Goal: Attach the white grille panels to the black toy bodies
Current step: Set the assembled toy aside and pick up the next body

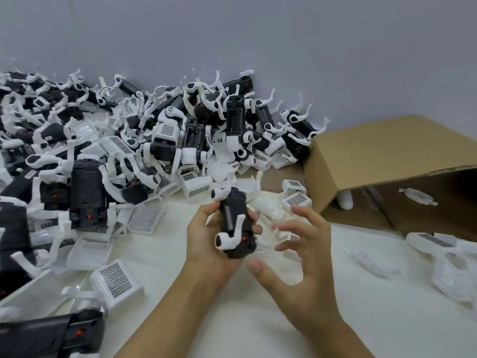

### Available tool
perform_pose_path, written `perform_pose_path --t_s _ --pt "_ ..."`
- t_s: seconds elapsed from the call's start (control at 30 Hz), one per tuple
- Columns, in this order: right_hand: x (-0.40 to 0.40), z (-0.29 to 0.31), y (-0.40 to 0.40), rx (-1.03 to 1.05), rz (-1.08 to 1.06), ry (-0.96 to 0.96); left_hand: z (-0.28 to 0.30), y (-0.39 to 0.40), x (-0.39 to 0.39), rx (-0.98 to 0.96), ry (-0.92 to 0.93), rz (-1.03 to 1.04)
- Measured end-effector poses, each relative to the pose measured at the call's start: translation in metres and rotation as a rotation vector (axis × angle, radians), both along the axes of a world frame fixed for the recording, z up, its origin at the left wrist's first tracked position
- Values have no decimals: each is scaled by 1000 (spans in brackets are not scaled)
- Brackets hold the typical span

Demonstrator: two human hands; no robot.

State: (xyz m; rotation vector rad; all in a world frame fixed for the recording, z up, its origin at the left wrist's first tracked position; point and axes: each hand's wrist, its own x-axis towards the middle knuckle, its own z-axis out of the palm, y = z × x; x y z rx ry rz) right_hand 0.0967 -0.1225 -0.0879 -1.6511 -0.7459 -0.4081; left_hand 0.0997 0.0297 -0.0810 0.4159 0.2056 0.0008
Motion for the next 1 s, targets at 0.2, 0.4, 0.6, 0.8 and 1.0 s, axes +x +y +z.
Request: perform_pose_path --t_s 0.2,0.4,0.6,0.8,1.0 --pt "6 -7 1 -159 59 -28 -3 -10 0 -38 -97 -137" --pt "10 -9 2 -126 -27 -65 -1 -12 -1 64 -71 -162" --pt "7 -8 3 -86 -27 -29 -3 -13 1 117 -49 -109" --pt "6 -7 4 -103 -13 22 -5 -10 1 69 -106 -147" --pt "7 -6 1 -155 -63 1 -5 -11 2 131 -111 -142"
